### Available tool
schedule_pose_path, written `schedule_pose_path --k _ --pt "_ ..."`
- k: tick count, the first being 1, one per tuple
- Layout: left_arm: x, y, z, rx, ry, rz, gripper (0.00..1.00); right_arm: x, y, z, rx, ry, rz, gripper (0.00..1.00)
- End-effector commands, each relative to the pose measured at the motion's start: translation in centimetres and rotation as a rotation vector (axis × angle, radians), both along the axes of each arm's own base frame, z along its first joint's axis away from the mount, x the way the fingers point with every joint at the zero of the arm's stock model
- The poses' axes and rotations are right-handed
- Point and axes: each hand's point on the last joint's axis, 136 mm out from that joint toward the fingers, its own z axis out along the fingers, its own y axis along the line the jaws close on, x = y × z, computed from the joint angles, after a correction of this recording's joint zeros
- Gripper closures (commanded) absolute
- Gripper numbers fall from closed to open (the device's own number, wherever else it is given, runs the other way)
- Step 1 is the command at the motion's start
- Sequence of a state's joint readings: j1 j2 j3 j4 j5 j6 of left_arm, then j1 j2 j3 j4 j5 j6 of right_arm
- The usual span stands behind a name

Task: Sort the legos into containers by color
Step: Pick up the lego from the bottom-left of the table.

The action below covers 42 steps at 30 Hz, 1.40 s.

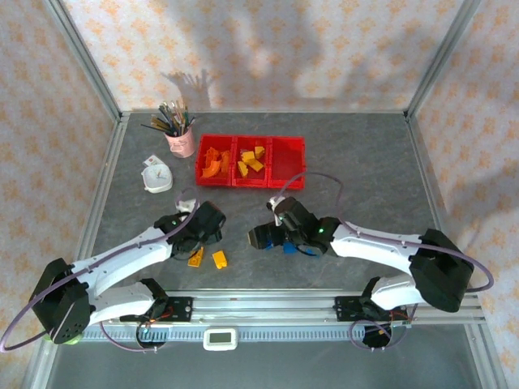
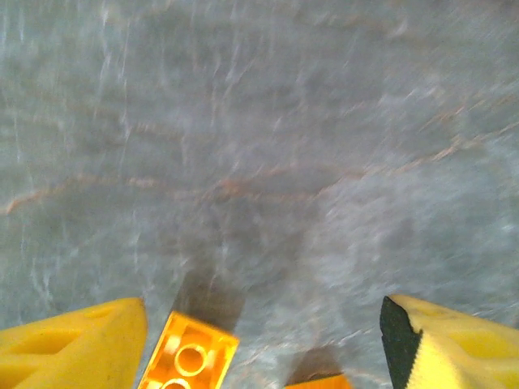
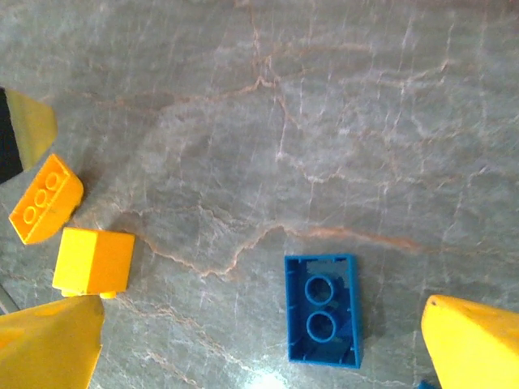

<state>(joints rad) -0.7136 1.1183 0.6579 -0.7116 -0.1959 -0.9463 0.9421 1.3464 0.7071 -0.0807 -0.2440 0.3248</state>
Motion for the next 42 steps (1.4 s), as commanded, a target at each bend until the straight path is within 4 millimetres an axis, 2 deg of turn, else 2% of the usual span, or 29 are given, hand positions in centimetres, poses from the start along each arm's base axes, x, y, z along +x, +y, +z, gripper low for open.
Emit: schedule_pose_path --k 1,4,13,19,24,27,30,34,39,42 --pt "-2.0 1.5 -1.4 0.032 0.04 0.078 0.2 0.2 0.4 -0.6 0.009 -0.002 -0.041 0.0" --pt "-2.5 1.0 -2.4 0.017 0.057 0.054 0.18 -0.1 0.8 -1.0 -0.006 -0.007 -0.037 0.0" --pt "-3.7 2.1 -4.7 0.066 0.107 0.056 0.17 0.0 0.9 -1.7 -0.022 -0.005 -0.04 0.0" --pt "-3.8 1.7 -6.1 0.06 0.131 0.045 0.29 0.0 1.1 -1.9 -0.022 0.003 -0.038 0.0" --pt "-3.8 1.7 -6.6 0.052 0.124 0.052 0.48 0.1 1.2 -1.8 -0.021 -0.001 -0.038 0.0" --pt "-3.8 1.7 -6.5 0.046 0.119 0.05 0.57 0.2 1.3 -1.5 -0.018 -0.006 -0.038 0.0" --pt "-3.4 1.6 -5.7 0.036 0.096 0.053 0.65 0.6 1.3 -1.1 -0.015 -0.019 -0.049 0.0" --pt "-1.9 0.8 -3.3 0.003 0.023 0.05 0.72 1.4 1.2 0.7 0.001 -0.054 -0.081 0.0" --pt "1.6 -1.1 2.0 -0.019 -0.119 0.018 0.73 3.4 -0.6 3.0 0.037 -0.077 -0.167 0.0" --pt "5.0 -3.2 5.5 -0.032 -0.209 -0.018 0.74 5.3 -2.6 3.8 0.049 -0.082 -0.242 0.0"
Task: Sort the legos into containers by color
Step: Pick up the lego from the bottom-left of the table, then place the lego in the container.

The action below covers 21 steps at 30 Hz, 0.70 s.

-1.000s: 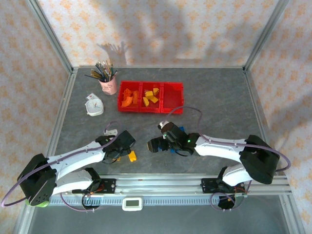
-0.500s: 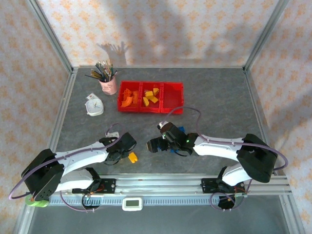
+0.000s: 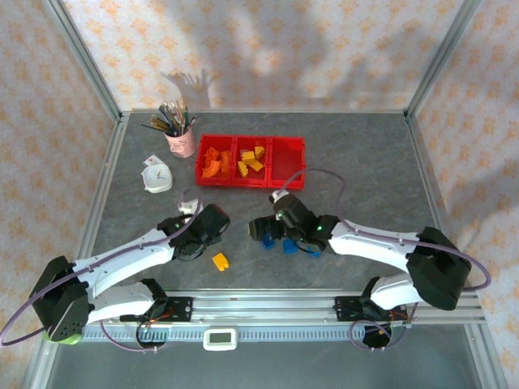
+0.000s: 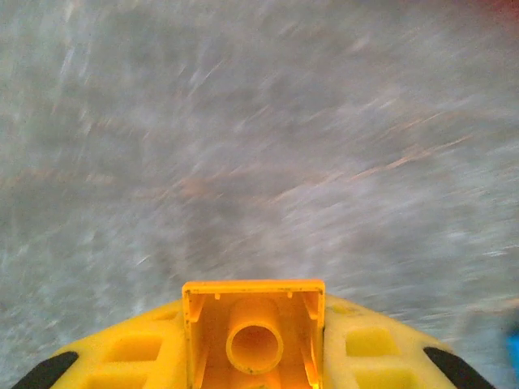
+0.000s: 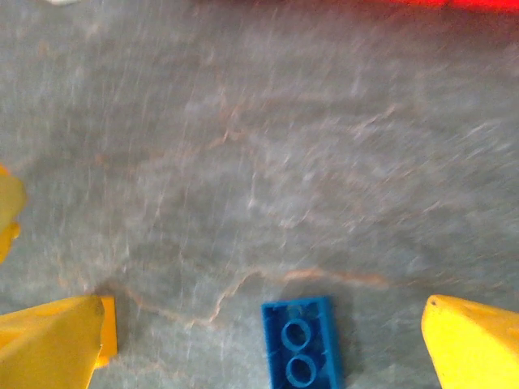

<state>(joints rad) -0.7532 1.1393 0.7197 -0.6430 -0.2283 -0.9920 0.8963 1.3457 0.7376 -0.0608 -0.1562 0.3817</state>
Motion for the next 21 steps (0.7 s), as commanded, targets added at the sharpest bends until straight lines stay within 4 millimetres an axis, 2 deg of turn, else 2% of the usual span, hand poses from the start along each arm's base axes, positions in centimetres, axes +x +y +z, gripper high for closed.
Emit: schedule_pose_path --k 1,5,9,14,16,19,21 --pt "4.3 -1.6 4.3 0.047 -0.132 -0.042 0.73 2.8 -2.3 2.5 0.029 -0.037 -0.121 0.0" --pt "10.2 -4.6 7.6 0.087 -0.205 -0.084 0.74 5.3 -4.9 3.4 0.052 -0.047 -0.213 0.0" --pt "16.2 -7.2 8.2 0.124 -0.232 -0.119 0.75 6.9 -7.0 4.0 0.071 -0.07 -0.274 0.0" --pt "22.6 -8.8 6.1 0.199 -0.192 -0.149 0.75 7.6 -8.4 3.7 0.062 -0.069 -0.3 0.0" --pt "24.2 -9.1 4.5 0.21 -0.156 -0.153 0.75 7.6 -8.7 3.3 0.057 -0.063 -0.304 0.0" --pt "26.2 -9.5 3.5 0.218 -0.161 -0.156 0.72 7.7 -8.9 3.1 0.057 -0.061 -0.302 0.0" --pt "27.0 -10.0 2.8 0.212 -0.149 -0.167 0.67 7.8 -8.9 3.4 0.055 -0.067 -0.299 0.0"
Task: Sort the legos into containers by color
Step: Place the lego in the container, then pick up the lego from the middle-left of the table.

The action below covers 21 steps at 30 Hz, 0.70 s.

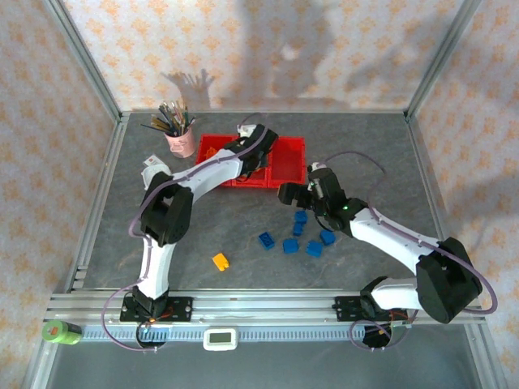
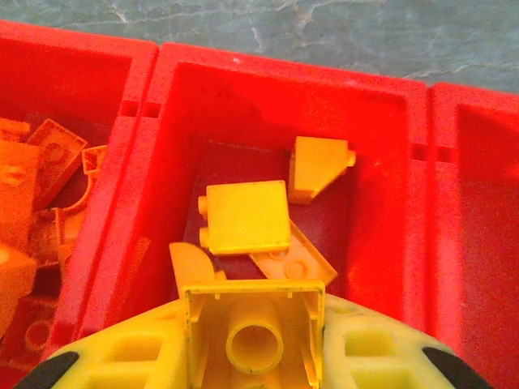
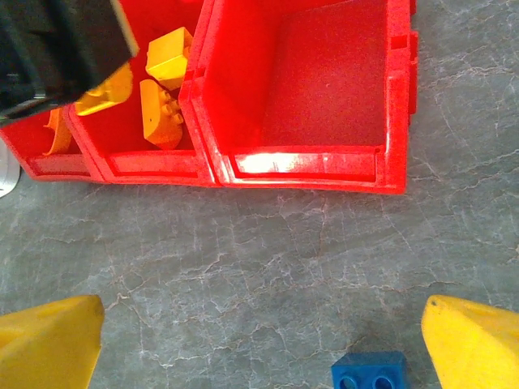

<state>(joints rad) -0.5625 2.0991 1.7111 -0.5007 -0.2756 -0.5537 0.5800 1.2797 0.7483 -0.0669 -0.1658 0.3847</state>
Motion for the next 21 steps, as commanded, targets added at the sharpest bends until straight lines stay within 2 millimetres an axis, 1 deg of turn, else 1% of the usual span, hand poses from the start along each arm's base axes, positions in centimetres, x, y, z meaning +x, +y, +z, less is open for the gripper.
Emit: schedule_pose_path --k 1,2,3,5,9,12,14,15,16,18,21 --pt "1.4 -0.6 0.9 0.027 -0.006 -0.039 0.62 0.0 -0.2 0.8 -0.006 -0.023 0.012 0.0" --pt "1.7 -0.8 1.2 0.026 -0.011 -0.047 0.55 0.1 -0.2 1.1 -0.008 -0.03 0.014 0.0" --pt "1.8 -0.9 1.3 0.028 -0.016 -0.051 0.5 0.1 -0.2 1.3 -0.007 -0.034 0.017 0.0" --pt "1.9 -0.6 2.1 0.041 -0.025 -0.048 0.45 0.1 0.0 1.8 -0.005 -0.047 0.029 0.0" --pt "0.9 0.3 4.2 0.055 -0.036 -0.041 0.4 0.0 0.4 2.5 -0.007 -0.057 0.066 0.0" --pt "-1.0 1.0 6.1 0.026 -0.037 -0.034 0.39 -0.2 0.7 2.7 -0.017 -0.053 0.09 0.0" --pt "-3.1 1.4 7.1 -0.006 -0.041 -0.044 0.38 -0.5 1.0 2.8 -0.02 -0.05 0.11 0.0" --pt "-4.5 1.6 8.0 -0.027 -0.052 -0.057 0.37 -0.7 1.2 2.8 -0.02 -0.048 0.121 0.0" --pt "-5.8 1.8 8.2 -0.036 -0.051 -0.068 0.35 -1.0 1.5 2.7 -0.024 -0.042 0.136 0.0" --pt "-8.5 2.6 8.2 -0.035 -0.035 -0.066 0.33 -1.6 2.1 2.4 -0.035 -0.035 0.162 0.0" --pt "-13.1 4.4 7.1 -0.02 0.007 -0.045 0.28 -2.9 3.1 1.5 -0.062 -0.012 0.21 0.0"
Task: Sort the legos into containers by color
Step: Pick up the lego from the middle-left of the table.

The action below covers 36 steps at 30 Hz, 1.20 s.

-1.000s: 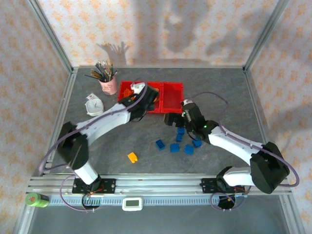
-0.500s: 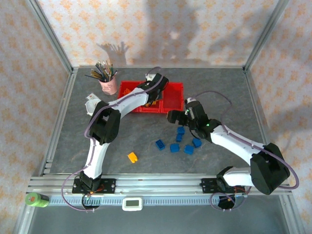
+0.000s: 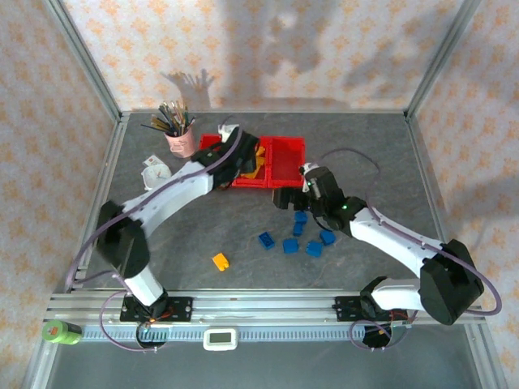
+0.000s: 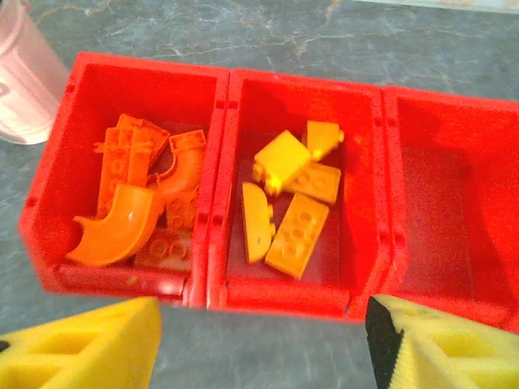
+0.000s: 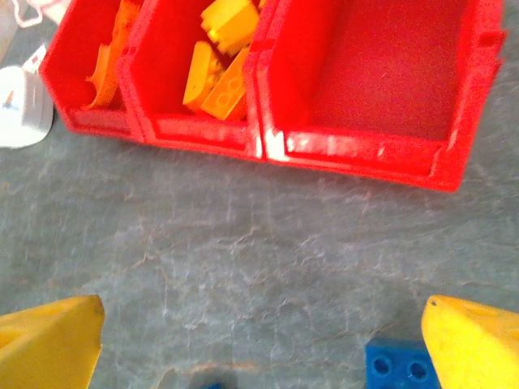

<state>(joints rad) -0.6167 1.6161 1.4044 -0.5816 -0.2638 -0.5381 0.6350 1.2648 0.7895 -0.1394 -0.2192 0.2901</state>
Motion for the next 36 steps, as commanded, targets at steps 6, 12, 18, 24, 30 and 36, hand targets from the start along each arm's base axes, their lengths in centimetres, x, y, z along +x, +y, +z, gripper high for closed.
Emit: schedule_pose_path --k 6,12,18,24,30,36 --pt "-12.5 4.3 -5.8 0.013 0.193 0.069 0.21 -4.4 3.0 -2.0 -0.039 0.045 0.139 0.0" --pt "-19.9 5.4 -10.1 -0.034 0.321 0.074 0.15 -8.0 5.4 -4.4 -0.003 0.08 0.206 0.0" --pt "-23.2 3.8 -13.4 -0.116 0.401 0.019 0.12 -9.2 5.8 -6.2 -0.007 0.105 0.195 0.0" --pt "-24.2 4.6 -15.9 -0.055 0.452 0.066 0.1 -9.1 5.5 -6.2 -0.012 0.092 0.177 0.0" --pt "-23.6 1.6 -16.7 -0.162 0.443 0.041 0.16 -8.8 4.9 -6.1 -0.034 0.069 0.16 0.0" --pt "-22.6 0.3 -17.5 -0.167 0.427 0.04 0.26 -8.8 4.7 -6.5 -0.047 0.068 0.161 0.0"
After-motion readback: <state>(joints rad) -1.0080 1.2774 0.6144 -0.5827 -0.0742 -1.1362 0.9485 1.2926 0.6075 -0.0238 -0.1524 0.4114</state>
